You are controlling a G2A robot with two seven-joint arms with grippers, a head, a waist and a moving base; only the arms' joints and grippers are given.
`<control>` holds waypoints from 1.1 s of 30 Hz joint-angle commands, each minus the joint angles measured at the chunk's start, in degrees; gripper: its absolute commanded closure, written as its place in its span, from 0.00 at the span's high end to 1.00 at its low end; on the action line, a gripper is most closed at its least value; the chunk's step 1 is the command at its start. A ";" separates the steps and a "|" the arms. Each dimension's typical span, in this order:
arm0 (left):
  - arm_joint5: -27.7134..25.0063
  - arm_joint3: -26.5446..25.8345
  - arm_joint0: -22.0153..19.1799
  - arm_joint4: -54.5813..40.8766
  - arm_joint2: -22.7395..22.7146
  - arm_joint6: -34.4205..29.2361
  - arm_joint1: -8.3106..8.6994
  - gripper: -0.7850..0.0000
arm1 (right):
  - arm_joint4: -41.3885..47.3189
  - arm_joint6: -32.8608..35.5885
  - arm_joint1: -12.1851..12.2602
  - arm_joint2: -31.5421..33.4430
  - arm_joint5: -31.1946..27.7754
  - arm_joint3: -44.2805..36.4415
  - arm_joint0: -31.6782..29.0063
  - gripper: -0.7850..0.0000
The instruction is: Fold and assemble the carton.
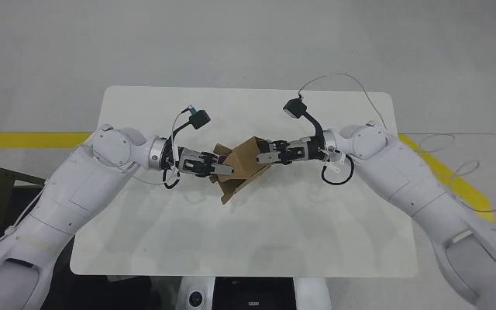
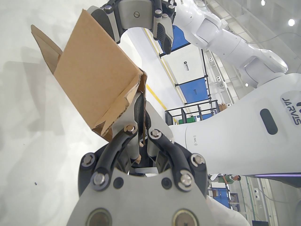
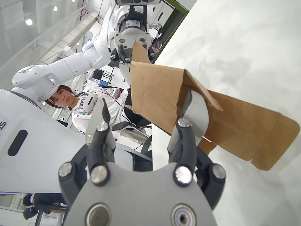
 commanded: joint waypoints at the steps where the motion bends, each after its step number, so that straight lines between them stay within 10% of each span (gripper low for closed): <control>1: 0.02 0.08 -0.09 -0.01 0.05 -0.02 0.03 0.00 | 1.08 0.15 -0.02 -0.79 0.15 0.22 0.23 0.65; 16: -0.02 0.13 -0.32 -0.23 0.49 0.02 0.32 0.00 | 6.96 1.79 1.21 -2.07 1.78 0.55 1.46 0.30; 33: -0.02 0.13 -0.32 -0.23 0.49 0.02 0.32 0.00 | 6.96 1.79 1.21 -2.07 1.78 0.55 1.46 0.31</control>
